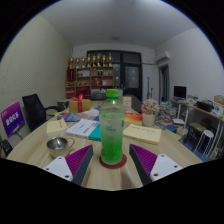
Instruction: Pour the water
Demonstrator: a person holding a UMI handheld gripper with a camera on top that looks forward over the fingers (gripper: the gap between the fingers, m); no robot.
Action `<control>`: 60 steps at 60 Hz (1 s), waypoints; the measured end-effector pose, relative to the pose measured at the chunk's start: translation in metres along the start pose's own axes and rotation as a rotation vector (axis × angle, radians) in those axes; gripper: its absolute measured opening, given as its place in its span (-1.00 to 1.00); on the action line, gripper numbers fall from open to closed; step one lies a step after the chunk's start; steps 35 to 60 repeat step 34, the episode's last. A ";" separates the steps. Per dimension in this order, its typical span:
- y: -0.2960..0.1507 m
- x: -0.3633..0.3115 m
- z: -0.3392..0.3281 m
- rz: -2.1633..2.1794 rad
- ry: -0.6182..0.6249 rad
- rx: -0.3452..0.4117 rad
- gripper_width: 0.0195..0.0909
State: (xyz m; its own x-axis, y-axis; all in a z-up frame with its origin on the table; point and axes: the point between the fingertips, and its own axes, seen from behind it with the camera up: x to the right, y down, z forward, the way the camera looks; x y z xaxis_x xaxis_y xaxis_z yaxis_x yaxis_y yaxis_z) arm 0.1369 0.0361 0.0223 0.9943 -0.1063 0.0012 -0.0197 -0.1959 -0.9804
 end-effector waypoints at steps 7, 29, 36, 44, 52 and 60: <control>0.002 0.005 -0.049 0.027 0.010 0.017 0.77; 0.037 0.002 -0.187 0.147 -0.007 0.007 0.78; 0.043 0.005 -0.199 0.135 0.001 0.005 0.78; 0.043 0.005 -0.199 0.135 0.001 0.005 0.78; 0.043 0.005 -0.199 0.135 0.001 0.005 0.78; 0.043 0.005 -0.199 0.135 0.001 0.005 0.78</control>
